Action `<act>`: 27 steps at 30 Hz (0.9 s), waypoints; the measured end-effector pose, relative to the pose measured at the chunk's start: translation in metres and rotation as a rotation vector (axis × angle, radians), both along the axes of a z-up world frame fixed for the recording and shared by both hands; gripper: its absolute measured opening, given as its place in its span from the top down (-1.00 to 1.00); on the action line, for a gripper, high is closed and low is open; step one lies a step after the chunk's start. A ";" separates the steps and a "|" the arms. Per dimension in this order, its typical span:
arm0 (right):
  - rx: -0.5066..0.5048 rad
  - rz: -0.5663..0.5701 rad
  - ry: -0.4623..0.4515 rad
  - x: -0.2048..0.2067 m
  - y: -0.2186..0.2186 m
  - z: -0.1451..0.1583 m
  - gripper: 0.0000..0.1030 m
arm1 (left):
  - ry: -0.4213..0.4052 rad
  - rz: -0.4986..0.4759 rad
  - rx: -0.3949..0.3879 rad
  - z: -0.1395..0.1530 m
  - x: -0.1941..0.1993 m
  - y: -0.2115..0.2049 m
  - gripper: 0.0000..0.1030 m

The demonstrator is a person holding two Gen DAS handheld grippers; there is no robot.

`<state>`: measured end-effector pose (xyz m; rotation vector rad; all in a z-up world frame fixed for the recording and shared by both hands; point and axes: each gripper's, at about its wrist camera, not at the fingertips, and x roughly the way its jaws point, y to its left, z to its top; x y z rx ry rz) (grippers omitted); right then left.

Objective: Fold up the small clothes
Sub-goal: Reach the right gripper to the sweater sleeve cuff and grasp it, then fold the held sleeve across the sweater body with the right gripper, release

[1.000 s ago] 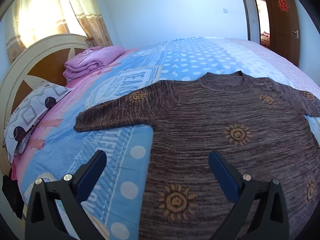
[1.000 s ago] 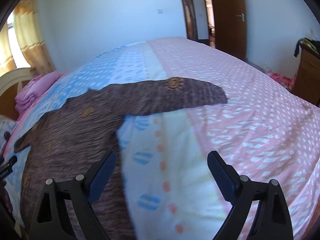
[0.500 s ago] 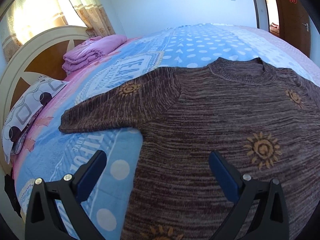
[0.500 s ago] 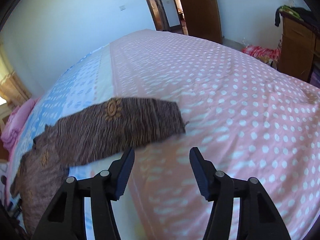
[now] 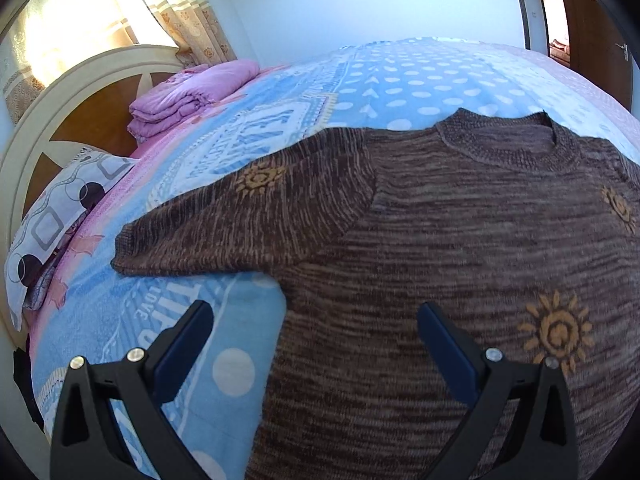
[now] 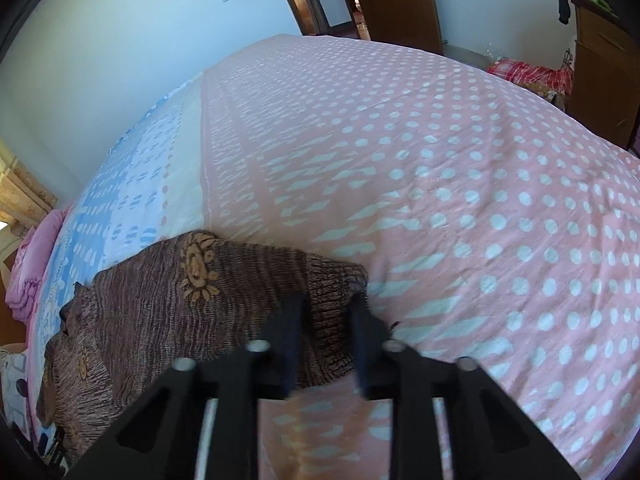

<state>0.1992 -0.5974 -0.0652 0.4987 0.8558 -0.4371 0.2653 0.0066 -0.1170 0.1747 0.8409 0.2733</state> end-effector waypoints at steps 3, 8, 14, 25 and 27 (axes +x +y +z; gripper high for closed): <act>-0.040 0.007 -0.010 0.000 0.007 0.007 0.83 | 0.011 -0.006 -0.007 -0.005 0.000 -0.001 -1.00; -0.147 0.030 -0.069 0.003 0.030 0.038 0.84 | -0.011 -0.010 -0.012 -0.004 -0.006 -0.002 -1.00; -0.304 0.136 -0.158 0.015 0.088 0.091 0.85 | -0.012 -0.013 -0.053 -0.005 -0.007 0.002 -1.00; -0.383 0.450 -0.197 0.073 0.260 0.099 0.85 | -0.022 0.002 -0.124 -0.008 -0.009 0.011 -1.00; -0.357 0.496 -0.190 0.085 0.289 0.081 0.85 | -0.025 0.000 -0.127 -0.008 -0.009 0.010 -1.00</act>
